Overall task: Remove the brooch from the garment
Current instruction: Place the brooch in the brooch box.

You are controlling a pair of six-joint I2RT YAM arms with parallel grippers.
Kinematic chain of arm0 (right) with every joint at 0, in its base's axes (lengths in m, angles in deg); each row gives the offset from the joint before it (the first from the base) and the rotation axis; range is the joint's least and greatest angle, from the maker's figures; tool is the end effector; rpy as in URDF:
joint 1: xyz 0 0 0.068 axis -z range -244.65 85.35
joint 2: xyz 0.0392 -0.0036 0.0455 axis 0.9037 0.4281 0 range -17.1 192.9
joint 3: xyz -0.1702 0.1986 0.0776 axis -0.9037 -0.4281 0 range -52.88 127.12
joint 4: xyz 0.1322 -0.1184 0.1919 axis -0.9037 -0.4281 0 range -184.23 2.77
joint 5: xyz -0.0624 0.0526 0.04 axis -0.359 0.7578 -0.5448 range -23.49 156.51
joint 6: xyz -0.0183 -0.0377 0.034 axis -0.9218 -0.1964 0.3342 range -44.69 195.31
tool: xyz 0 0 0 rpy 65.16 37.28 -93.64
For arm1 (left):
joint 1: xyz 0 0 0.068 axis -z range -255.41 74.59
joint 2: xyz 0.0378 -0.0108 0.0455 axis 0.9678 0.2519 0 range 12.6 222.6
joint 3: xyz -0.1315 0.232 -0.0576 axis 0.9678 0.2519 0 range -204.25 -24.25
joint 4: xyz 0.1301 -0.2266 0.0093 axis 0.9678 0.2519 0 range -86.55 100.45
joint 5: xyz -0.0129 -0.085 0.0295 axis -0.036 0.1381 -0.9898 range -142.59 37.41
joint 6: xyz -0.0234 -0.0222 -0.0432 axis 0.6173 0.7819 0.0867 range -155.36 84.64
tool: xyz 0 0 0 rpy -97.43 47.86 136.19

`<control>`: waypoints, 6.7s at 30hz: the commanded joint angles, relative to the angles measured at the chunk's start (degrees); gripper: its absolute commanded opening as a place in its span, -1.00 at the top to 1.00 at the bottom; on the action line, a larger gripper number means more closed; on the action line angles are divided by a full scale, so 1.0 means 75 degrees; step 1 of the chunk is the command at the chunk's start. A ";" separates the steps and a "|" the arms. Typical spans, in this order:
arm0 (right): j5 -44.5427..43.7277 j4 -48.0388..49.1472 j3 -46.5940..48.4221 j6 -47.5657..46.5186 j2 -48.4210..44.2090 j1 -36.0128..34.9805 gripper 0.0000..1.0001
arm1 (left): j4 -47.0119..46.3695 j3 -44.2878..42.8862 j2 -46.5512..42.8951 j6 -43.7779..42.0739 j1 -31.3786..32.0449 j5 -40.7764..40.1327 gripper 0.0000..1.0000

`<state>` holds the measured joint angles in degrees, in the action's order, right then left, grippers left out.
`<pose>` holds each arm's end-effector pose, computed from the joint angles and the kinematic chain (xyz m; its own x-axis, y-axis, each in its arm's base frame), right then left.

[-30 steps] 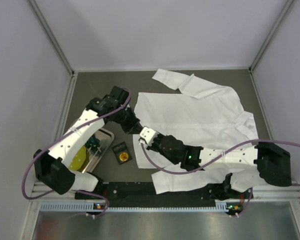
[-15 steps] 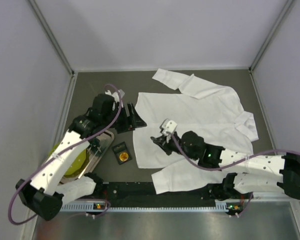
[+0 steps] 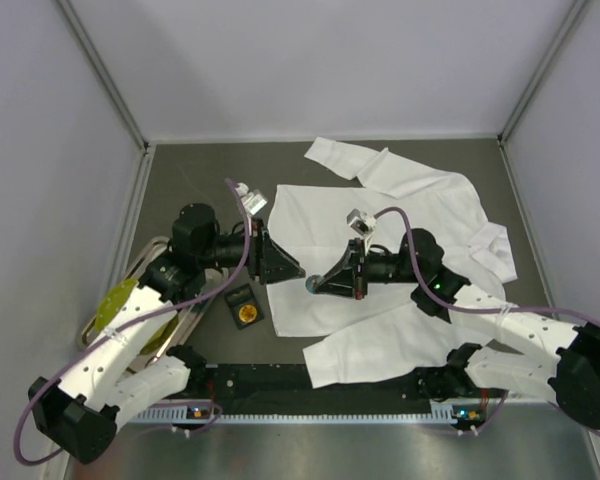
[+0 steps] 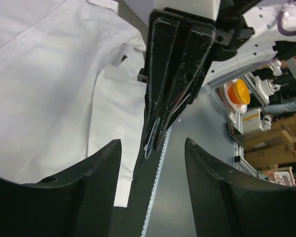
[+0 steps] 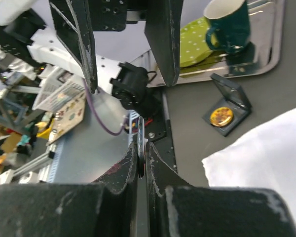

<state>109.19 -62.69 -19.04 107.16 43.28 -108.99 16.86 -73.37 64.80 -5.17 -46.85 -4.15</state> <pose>0.1516 0.1819 0.2837 -0.5480 0.0071 -0.8364 -0.8348 0.0573 0.5475 0.1625 -0.1188 0.3411 -0.6920 -0.0032 -0.7219 0.6934 0.2754 -0.6659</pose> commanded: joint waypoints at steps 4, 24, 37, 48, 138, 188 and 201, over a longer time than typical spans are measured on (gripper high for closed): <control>0.1084 0.1474 0.0210 0.1002 0.0351 0.0216 1.00 | -0.1938 0.0209 0.0351 0.0741 0.0001 0.1848 -0.17; 0.0556 0.1791 0.0550 0.1166 0.0680 0.0216 1.00 | -0.0922 0.0316 0.0598 0.0147 0.0001 0.1697 0.18; 0.0557 0.1358 0.0632 0.1155 0.0668 0.0228 0.40 | -0.0945 0.0210 0.0399 0.0181 0.0013 0.1135 1.00; 0.0849 0.2588 0.0022 0.2326 0.0597 0.0779 0.11 | -0.0780 0.0350 0.0129 0.0052 0.0013 0.1040 1.00; -0.2831 0.3151 0.2296 0.2456 0.7019 -0.2315 1.00 | 0.3321 -0.0083 -0.3504 -0.0839 0.0013 -0.7244 -0.98; -0.2936 0.2366 0.3034 0.2127 0.7570 -0.2327 0.99 | 0.3380 -0.0024 -0.3726 -0.0803 0.0071 -0.7046 -0.98; -0.3018 0.2342 0.3034 0.2245 0.7652 -0.2268 0.90 | 0.3368 -0.0024 -0.3761 -0.0803 0.0083 -0.6999 -0.98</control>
<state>87.33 -46.63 1.68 123.95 99.81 -125.67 44.22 -73.63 37.46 -10.65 -46.46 -57.35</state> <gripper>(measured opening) 0.045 0.987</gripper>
